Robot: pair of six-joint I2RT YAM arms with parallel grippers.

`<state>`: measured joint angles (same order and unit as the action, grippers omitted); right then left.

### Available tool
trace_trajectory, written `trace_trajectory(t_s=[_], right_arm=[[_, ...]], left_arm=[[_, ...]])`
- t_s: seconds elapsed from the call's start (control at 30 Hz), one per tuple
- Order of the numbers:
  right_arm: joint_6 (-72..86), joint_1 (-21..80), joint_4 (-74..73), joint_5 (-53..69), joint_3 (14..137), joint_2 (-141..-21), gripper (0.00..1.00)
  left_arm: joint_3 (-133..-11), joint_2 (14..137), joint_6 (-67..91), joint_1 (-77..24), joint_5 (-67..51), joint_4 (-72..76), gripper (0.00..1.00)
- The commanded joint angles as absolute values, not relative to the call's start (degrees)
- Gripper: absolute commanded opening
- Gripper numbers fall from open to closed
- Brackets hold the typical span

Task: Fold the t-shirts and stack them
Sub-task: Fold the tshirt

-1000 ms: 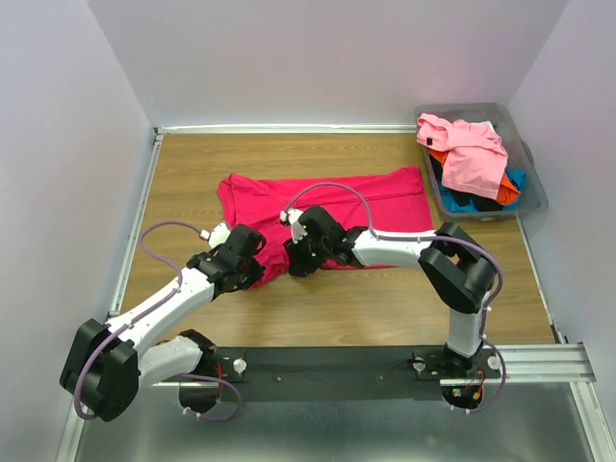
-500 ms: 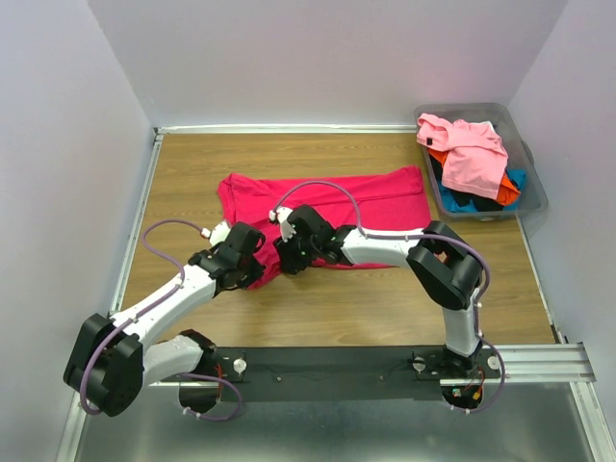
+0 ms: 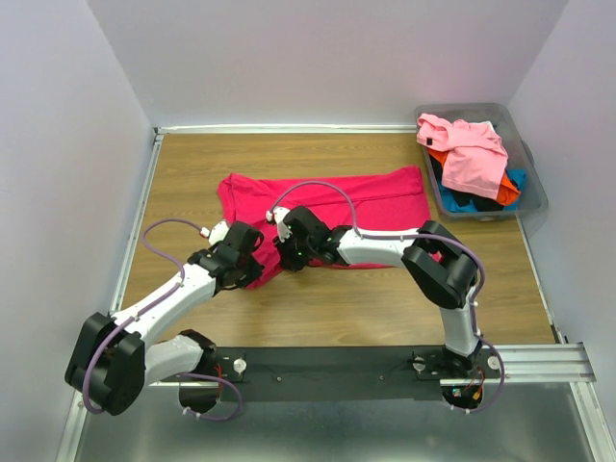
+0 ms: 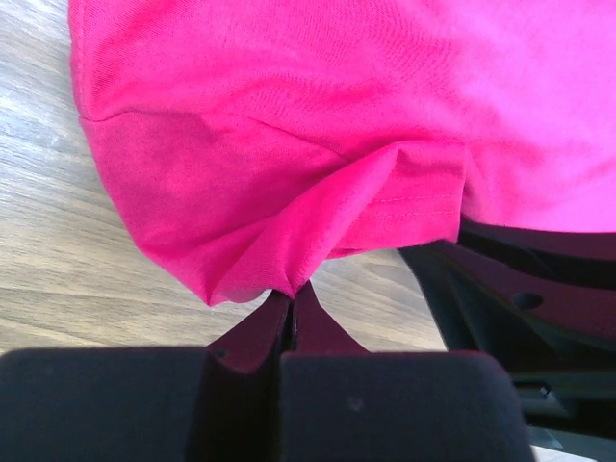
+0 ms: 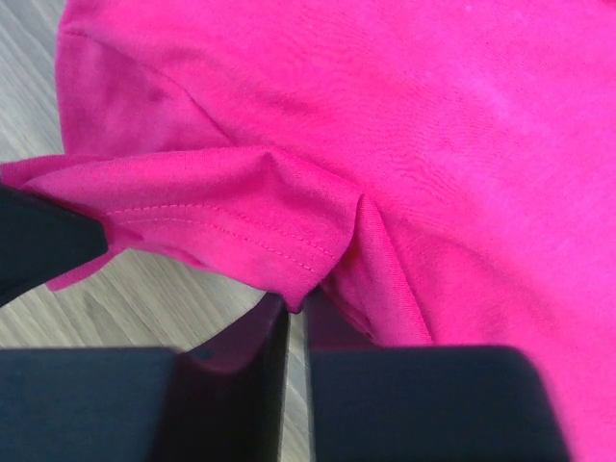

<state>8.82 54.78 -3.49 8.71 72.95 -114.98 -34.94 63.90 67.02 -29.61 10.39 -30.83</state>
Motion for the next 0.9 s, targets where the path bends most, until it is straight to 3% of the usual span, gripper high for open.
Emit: trace_trajectory(t_s=[0.0, 0.17, 0.87], right_arm=[[8.1, 55.4, -3.6, 6.5, 73.3, -114.4, 0.10], [8.1, 55.3, -4.2, 5.8, 71.0, -111.1, 0.01], [8.3, 55.4, -20.9, 9.8, 61.9, -95.9, 0.01]], left_arm=[[-36.1, 63.2, 66.0, -29.0, 10.1, -30.9, 0.00], [-36.6, 62.0, 65.6, -28.5, 9.9, -32.4, 0.00], [-36.4, 59.9, 56.3, -28.5, -6.7, -37.9, 0.05]])
